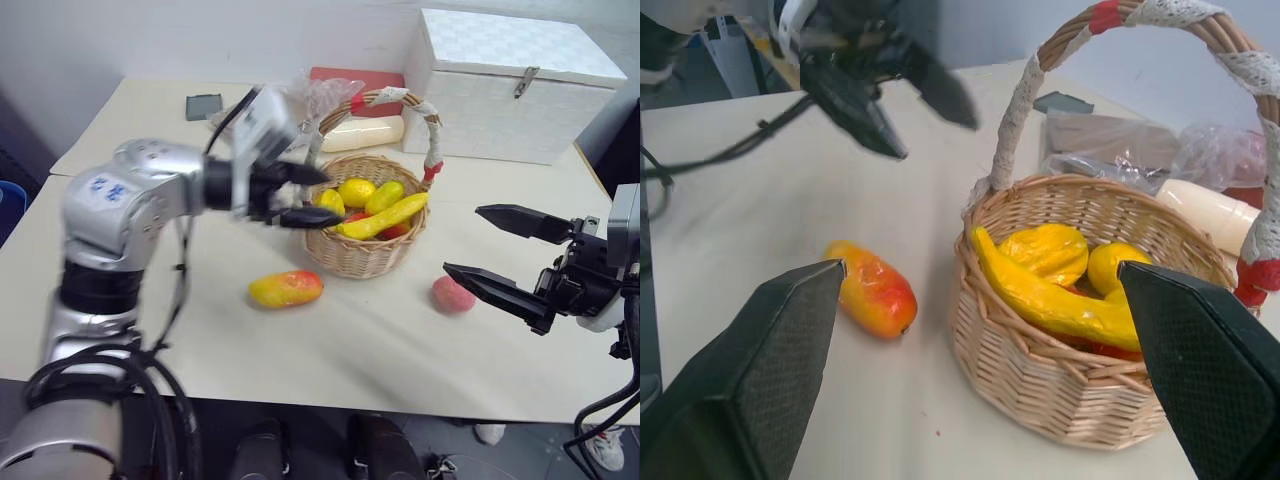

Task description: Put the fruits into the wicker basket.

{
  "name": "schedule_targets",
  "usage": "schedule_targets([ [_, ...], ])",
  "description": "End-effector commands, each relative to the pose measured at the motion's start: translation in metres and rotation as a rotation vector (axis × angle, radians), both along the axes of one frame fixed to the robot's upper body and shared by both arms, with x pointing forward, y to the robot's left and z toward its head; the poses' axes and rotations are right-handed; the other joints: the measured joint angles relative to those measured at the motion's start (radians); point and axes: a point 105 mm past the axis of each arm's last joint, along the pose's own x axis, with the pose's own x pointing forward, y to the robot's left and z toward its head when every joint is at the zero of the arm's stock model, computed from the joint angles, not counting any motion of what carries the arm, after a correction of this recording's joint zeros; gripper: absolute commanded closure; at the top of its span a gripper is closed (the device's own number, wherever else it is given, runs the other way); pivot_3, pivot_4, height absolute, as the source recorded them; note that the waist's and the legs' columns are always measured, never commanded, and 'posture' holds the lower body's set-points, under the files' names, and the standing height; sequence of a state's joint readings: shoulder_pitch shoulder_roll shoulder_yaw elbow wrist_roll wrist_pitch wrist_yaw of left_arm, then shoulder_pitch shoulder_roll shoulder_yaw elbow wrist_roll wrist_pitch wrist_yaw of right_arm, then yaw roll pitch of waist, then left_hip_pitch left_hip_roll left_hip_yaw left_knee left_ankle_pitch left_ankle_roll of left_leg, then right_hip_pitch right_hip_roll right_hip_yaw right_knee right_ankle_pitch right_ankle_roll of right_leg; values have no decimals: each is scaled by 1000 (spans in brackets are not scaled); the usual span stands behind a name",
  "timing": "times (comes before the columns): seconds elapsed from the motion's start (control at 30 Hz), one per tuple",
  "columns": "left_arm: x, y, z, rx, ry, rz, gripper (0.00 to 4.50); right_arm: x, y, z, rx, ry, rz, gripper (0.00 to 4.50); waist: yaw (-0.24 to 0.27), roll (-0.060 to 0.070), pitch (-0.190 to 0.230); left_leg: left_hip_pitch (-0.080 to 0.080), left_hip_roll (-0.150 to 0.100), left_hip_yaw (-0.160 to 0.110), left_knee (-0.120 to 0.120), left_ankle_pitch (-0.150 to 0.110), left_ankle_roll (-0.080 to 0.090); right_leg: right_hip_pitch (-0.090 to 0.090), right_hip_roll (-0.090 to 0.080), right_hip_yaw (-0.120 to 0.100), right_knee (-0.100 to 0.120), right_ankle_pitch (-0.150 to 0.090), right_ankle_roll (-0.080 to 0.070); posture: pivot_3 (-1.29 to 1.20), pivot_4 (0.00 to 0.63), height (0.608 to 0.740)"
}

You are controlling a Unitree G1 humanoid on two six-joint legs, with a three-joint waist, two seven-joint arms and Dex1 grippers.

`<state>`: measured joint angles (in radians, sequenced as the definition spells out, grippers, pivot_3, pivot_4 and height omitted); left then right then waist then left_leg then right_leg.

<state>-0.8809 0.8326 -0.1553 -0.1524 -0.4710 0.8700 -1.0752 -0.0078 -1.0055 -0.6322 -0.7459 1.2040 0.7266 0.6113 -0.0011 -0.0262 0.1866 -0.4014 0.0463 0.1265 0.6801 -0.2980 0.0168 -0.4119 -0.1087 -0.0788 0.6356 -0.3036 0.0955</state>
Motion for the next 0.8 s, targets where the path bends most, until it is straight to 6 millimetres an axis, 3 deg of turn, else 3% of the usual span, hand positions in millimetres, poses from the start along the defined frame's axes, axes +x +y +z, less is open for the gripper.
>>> schedule_targets([
  [0.03,-15,24,-22,246,-88,-128,780,-4,0,2,-22,-9,21,0,2,0,0,0,0,0,0,0,0,0,0,0,0,0,0,0,150,740],
  [0.1,-12,29,-41,308,-75,-127,780,-4,0,0,-20,-5,23,0,14,0,0,-2,-1,-1,0,-1,1,0,-2,0,-2,0,0,0,150,740],
  [0.23,-2,10,-58,235,-41,-98,780,-4,1,0,-15,-5,26,0,37,0,0,-5,-3,-5,2,-4,7,3,-4,0,-7,2,0,0,150,740],
  [0.33,-4,1,-72,210,31,-107,780,-4,1,0,-13,-5,26,0,28,0,0,-5,-4,-3,2,-4,9,3,-6,1,-8,3,2,0,150,740],
  [0.5,2,4,-106,311,119,-73,780,-5,0,2,-3,-13,15,0,22,0,0,-4,-3,-1,2,-4,8,2,-3,-1,-8,3,3,0,150,740],
  [0.63,25,3,-113,335,73,41,780,-6,0,4,12,-14,13,0,25,0,0,-4,-2,-1,2,-4,8,2,-2,-2,-6,4,3,0,150,740],
  [0.8,19,-3,-107,285,80,-10,1793,-9,2,0,22,-5,6,0,26,0,0,-4,-3,-3,2,-5,12,3,-4,0,-7,4,3,0,150,740],
])
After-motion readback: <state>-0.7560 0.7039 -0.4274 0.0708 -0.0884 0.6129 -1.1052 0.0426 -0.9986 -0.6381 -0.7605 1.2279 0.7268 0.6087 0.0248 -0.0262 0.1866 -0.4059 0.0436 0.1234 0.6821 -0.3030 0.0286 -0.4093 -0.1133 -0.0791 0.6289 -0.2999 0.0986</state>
